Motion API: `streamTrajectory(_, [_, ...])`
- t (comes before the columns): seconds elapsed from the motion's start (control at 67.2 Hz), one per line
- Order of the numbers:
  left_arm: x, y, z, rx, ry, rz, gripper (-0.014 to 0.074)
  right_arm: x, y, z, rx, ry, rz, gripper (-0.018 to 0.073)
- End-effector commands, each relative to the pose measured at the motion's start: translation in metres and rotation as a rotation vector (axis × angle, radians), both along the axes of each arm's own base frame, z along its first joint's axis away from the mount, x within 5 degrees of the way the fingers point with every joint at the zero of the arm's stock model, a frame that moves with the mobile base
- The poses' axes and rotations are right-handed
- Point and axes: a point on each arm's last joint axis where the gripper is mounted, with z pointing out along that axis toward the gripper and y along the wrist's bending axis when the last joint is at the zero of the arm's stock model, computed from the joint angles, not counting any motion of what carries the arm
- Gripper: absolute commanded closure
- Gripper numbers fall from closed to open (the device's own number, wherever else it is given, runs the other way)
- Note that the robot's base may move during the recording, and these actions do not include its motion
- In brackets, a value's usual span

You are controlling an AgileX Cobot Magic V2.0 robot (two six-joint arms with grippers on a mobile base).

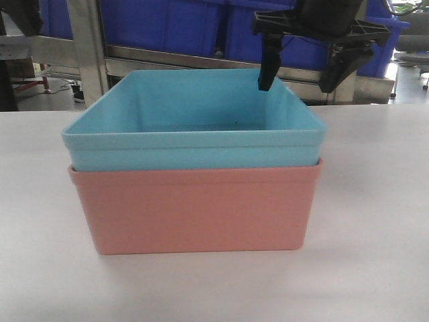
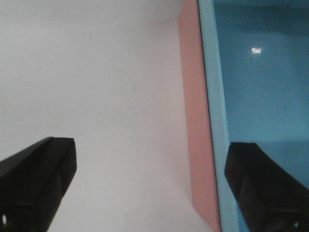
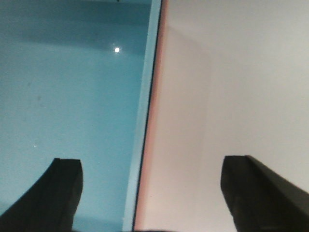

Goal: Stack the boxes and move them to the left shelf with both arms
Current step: 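Lower both grippers onto opposite rims of the stacked bins and grip, then lift the stacked bins off the table with both grippers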

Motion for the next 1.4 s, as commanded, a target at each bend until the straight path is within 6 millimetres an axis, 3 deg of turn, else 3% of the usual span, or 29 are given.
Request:
streamTrajectory(0.0, [0.018, -0.02, 0.016, -0.035, -0.052, -0.036, 0.0074, -0.008, 0.001, 0.039, 0.036, -0.119, 0.019, -0.0052])
streamTrajectory(0.179, [0.053, -0.056, -0.005, -0.014, -0.009, -0.099, 0.0074, -0.012, 0.014, 0.037, 0.038, -0.118, 0.05, -0.0052])
streamTrajectory(0.372, [0.08, -0.068, -0.038, -0.002, 0.044, -0.09, 0.0075, -0.003, 0.019, 0.017, 0.028, -0.078, 0.051, -0.0052])
streamTrajectory(0.595, [0.095, -0.074, -0.073, 0.013, 0.104, -0.085, 0.0087, 0.006, 0.023, -0.013, 0.007, -0.001, 0.05, -0.0052])
streamTrajectory(0.804, [0.101, -0.076, -0.09, 0.026, 0.14, -0.084, 0.011, 0.011, 0.025, -0.028, -0.006, 0.03, 0.051, -0.0043])
streamTrajectory(0.983, [0.102, -0.077, -0.094, 0.02, 0.152, -0.074, 0.0246, 0.011, 0.026, -0.035, -0.015, 0.052, 0.052, 0.014])
streamTrajectory(1.206, [0.101, -0.078, -0.094, 0.002, 0.158, -0.069, 0.0596, 0.011, 0.026, -0.034, -0.016, 0.053, 0.052, 0.0506])
streamTrajectory(1.384, [0.101, -0.078, -0.094, -0.002, 0.157, -0.067, 0.0599, 0.011, 0.025, -0.033, -0.023, 0.05, 0.054, 0.0504])
